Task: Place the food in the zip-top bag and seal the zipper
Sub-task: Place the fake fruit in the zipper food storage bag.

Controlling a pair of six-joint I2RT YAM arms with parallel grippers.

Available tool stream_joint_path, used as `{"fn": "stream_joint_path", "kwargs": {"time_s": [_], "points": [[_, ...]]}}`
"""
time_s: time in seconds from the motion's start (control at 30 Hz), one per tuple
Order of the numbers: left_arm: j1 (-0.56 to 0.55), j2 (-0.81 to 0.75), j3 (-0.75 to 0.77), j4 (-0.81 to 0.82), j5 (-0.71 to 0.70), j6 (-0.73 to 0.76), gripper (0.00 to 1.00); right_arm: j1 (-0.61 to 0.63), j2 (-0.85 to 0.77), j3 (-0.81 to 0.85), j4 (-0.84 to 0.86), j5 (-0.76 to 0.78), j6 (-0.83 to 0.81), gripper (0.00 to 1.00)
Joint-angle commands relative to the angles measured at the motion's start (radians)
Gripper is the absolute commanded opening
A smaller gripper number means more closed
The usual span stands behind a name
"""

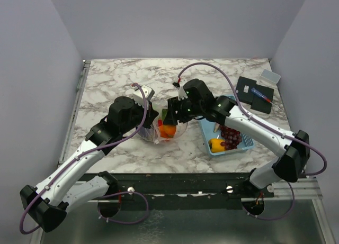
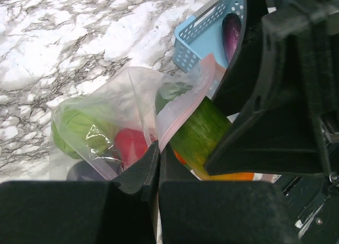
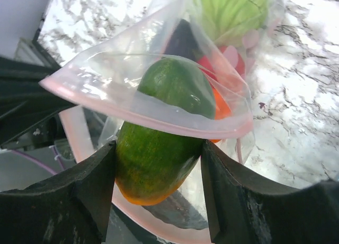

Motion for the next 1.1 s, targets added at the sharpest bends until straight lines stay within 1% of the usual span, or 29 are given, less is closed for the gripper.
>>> {"fn": "stream_joint_path", "kwargs": {"time_s": [0.0, 0.13, 0.17, 0.2, 0.4, 0.5, 0.57, 0.6, 0.7, 0.9, 1.07], "points": [[-0.001, 0.000, 0.019, 0.007, 0.032, 0.014, 0.00, 0.008, 0.053, 0.053, -0.076, 0.159, 0.043, 0.08], [0.000, -0.004, 0.020, 0.007, 0.039, 0.013, 0.00, 0.009, 0.087, 0.074, -0.117, 0.294, 0.062, 0.08], [-0.001, -0.005, 0.020, 0.007, 0.038, 0.015, 0.00, 0.011, 0.090, 0.074, -0.125, 0.333, 0.068, 0.09], [-0.001, -0.006, 0.020, 0.007, 0.039, 0.014, 0.00, 0.012, 0.092, 0.074, -0.131, 0.364, 0.075, 0.12], [-0.001, -0.006, 0.020, 0.006, 0.035, 0.014, 0.00, 0.015, 0.071, 0.061, -0.132, 0.436, 0.095, 0.54], [-0.001, -0.005, 0.021, 0.007, 0.031, 0.015, 0.00, 0.015, 0.042, 0.044, -0.108, 0.433, 0.098, 0.71], [-0.001, -0.003, 0.020, 0.005, 0.030, 0.014, 0.00, 0.015, 0.023, 0.034, -0.091, 0.414, 0.098, 0.80], [-0.001, -0.003, 0.020, 0.005, 0.030, 0.015, 0.00, 0.015, 0.016, 0.030, -0.086, 0.407, 0.098, 0.82], [-0.001, -0.003, 0.020, 0.006, 0.025, 0.013, 0.00, 0.015, 0.002, 0.025, -0.080, 0.389, 0.102, 0.84], [-0.001, 0.002, 0.019, 0.005, 0.018, 0.014, 0.00, 0.015, -0.059, 0.005, -0.066, 0.386, 0.113, 0.84], [-0.001, 0.002, 0.019, 0.006, 0.016, 0.011, 0.00, 0.015, -0.136, -0.014, -0.071, 0.418, 0.124, 0.84]]}}
